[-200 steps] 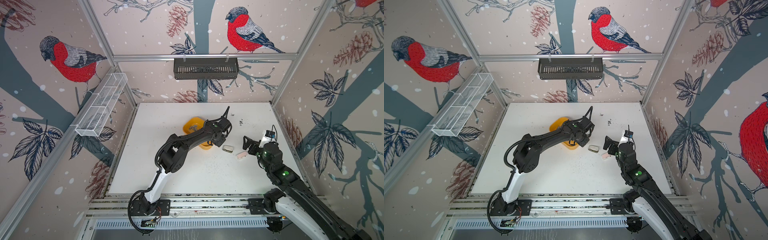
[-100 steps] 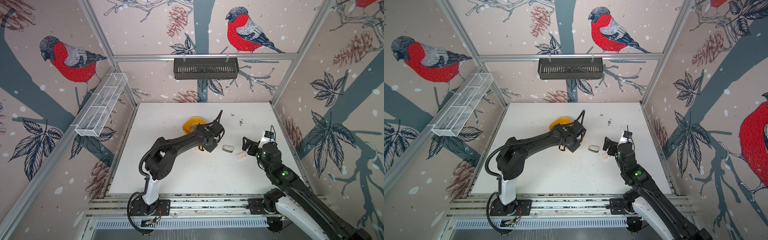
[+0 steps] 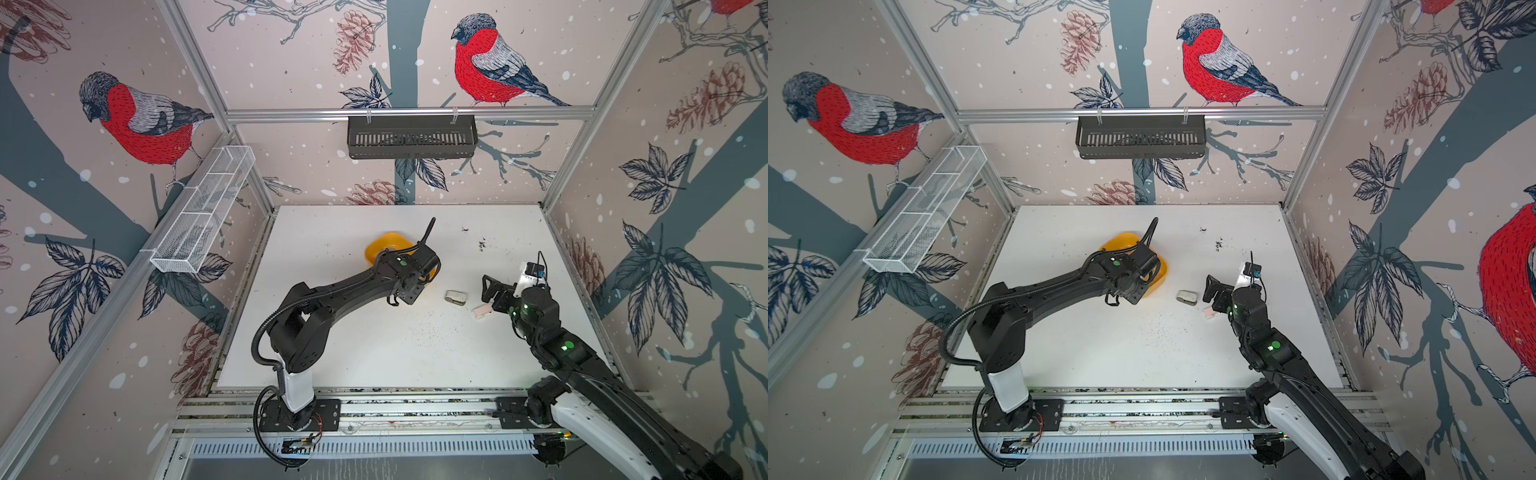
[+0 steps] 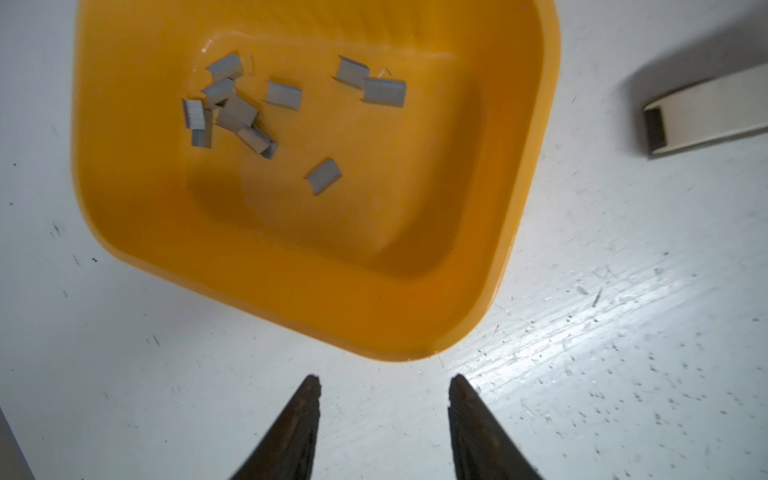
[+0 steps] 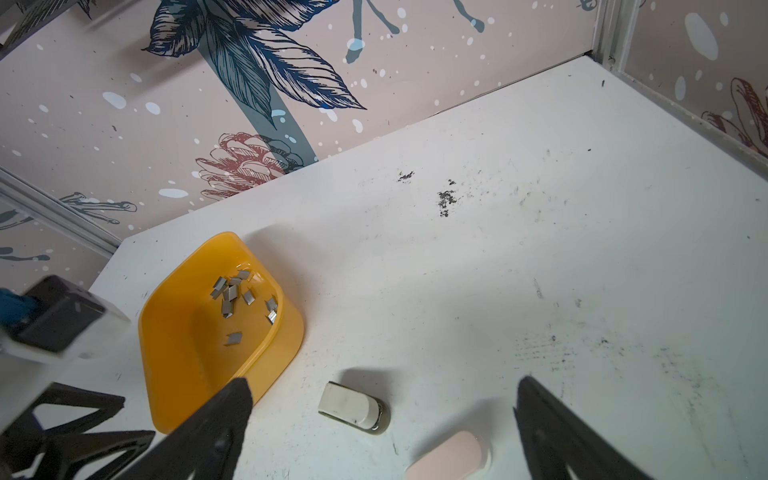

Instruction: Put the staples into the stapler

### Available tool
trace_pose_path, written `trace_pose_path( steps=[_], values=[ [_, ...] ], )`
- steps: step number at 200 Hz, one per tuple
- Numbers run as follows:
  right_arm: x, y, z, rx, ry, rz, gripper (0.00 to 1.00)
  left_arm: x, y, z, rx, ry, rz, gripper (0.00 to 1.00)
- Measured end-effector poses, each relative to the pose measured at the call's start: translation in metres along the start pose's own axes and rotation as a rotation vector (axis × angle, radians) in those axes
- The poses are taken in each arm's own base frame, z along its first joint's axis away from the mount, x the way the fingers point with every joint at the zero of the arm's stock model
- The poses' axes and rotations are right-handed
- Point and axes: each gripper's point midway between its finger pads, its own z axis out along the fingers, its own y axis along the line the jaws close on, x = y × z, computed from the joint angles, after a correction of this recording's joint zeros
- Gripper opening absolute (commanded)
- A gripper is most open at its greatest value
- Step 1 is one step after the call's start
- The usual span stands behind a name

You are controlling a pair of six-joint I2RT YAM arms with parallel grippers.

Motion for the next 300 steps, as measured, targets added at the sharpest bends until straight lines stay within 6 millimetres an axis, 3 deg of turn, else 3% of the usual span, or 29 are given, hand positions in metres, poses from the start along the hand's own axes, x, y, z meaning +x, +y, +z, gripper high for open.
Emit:
trace_pose_path(
  steps=[23, 47, 112, 195, 234, 300],
  values=[
    [0.002, 0.002, 0.000, -0.007, 0.003, 0.001, 0.99, -0.013, 0.008, -0.019, 0.009, -0.054, -0.147, 0.58],
    [0.003, 0.004, 0.001, -0.012, 0.004, 0.000, 0.99, -0.012, 0.019, -0.022, 0.001, -0.041, -0.335, 0.58],
    [0.009, 0.007, 0.004, -0.013, 0.022, 0.005, 0.99, 0.002, 0.026, 0.018, -0.078, 0.089, -0.632, 0.58],
    [0.019, 0.000, 0.007, 0.008, 0.039, -0.004, 0.99, 0.027, 0.047, 0.030, -0.145, 0.143, -0.721, 0.59],
    [0.018, 0.001, 0.008, 0.004, 0.034, -0.002, 0.99, 0.023, 0.049, 0.040, -0.119, 0.125, -0.744, 0.58],
    [0.020, 0.002, 0.010, 0.006, 0.040, -0.004, 0.99, 0.021, 0.050, 0.063, -0.109, 0.137, -0.692, 0.41]
  ],
)
